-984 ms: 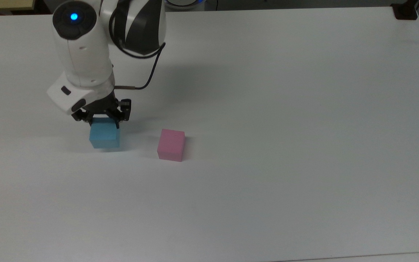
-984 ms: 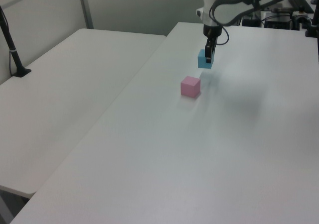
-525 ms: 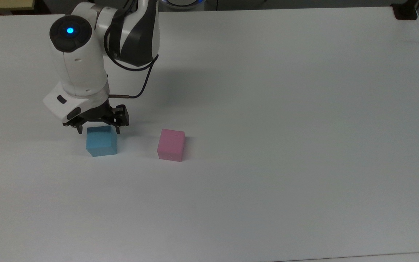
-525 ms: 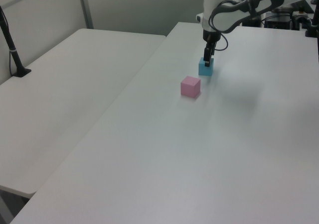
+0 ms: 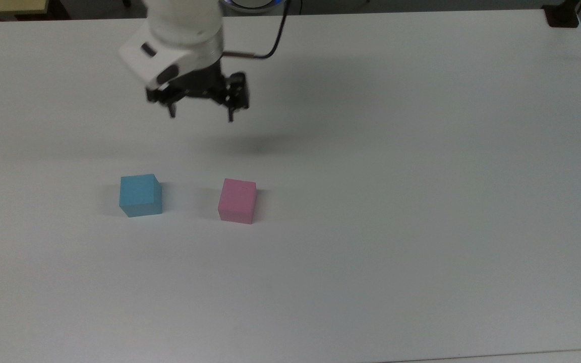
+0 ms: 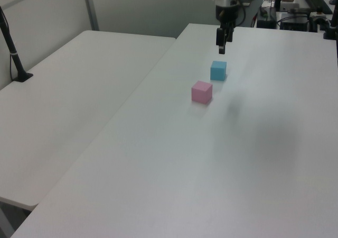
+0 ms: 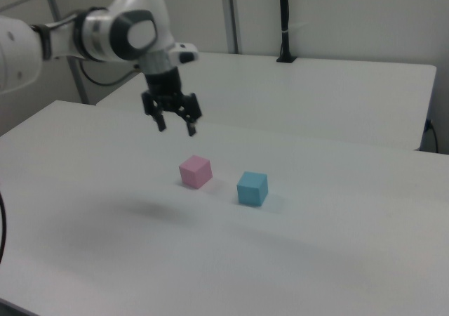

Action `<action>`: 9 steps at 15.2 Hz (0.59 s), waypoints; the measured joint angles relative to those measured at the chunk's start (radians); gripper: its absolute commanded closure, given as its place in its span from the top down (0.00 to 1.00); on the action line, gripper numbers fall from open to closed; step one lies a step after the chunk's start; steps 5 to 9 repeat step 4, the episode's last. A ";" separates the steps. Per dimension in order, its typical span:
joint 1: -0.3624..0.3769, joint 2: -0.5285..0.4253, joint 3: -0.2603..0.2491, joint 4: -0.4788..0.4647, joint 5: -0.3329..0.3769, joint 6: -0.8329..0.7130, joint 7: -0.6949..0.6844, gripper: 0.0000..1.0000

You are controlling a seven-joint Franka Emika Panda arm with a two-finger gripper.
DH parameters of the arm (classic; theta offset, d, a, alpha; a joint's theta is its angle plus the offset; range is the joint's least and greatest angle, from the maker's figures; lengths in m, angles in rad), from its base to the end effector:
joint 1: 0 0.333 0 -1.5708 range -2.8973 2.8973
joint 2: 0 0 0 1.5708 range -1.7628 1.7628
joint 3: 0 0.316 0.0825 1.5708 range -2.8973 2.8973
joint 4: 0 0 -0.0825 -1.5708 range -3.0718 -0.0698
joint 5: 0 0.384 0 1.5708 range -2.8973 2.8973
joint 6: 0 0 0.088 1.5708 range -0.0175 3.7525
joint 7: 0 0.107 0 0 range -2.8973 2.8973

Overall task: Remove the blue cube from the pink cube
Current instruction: 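Open the gripper and raise it away from the blue cube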

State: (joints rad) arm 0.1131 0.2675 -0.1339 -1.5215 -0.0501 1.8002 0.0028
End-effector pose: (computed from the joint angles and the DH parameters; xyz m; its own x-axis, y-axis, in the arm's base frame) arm 0.6446 -0.0084 0.5090 0.9999 -0.0070 0.0130 -0.0081 -0.9964 0.0841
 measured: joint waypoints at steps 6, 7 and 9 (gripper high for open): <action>0.046 -0.094 0.000 -0.025 -0.001 -0.065 0.079 1.00; 0.046 -0.094 0.000 -0.025 -0.001 -0.065 0.079 1.00; 0.046 -0.094 0.000 -0.025 -0.001 -0.065 0.079 1.00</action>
